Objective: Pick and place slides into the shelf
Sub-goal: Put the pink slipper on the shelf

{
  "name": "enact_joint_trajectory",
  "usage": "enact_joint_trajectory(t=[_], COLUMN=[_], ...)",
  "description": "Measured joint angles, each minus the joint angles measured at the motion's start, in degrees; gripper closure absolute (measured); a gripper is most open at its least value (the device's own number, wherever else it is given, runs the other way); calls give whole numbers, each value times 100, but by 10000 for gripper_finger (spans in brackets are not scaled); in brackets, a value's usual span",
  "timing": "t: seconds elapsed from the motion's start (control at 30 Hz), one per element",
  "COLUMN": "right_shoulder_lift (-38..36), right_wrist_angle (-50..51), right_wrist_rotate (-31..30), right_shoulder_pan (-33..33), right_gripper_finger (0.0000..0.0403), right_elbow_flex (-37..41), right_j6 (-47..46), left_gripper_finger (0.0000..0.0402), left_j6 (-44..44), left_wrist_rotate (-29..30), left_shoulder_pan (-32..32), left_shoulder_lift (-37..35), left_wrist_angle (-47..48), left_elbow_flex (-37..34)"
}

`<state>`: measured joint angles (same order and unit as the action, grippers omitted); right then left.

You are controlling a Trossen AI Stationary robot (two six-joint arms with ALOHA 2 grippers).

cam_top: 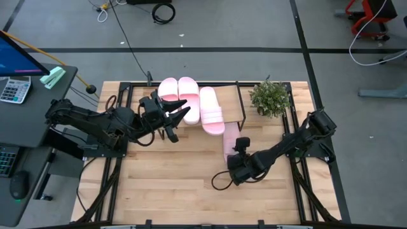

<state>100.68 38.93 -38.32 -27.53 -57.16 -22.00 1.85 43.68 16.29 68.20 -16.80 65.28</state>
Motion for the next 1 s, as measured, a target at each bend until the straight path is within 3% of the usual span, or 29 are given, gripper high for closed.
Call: enact_joint_trajectory(t=[0.4,0.67,1.0], right_shoulder_lift=[90,79,-440], right_wrist_angle=[-32,-54,327], right_wrist_rotate=[-172,143,516], right_shoulder_pan=[221,365,217], right_gripper_finger=[241,386,396], right_elbow_flex=[-1,-5,-286], right_j6=[-384,-372,-530], left_gripper_finger=[263,270,265], left_j6=[-7,-7,-7], left_wrist_rotate=[0,0,0], left_shoulder_pan=[0,0,0], left_shoulder_lift=[0,0,0], left_wrist_angle=[-2,-2,17], left_elbow_flex=[0,0,0])
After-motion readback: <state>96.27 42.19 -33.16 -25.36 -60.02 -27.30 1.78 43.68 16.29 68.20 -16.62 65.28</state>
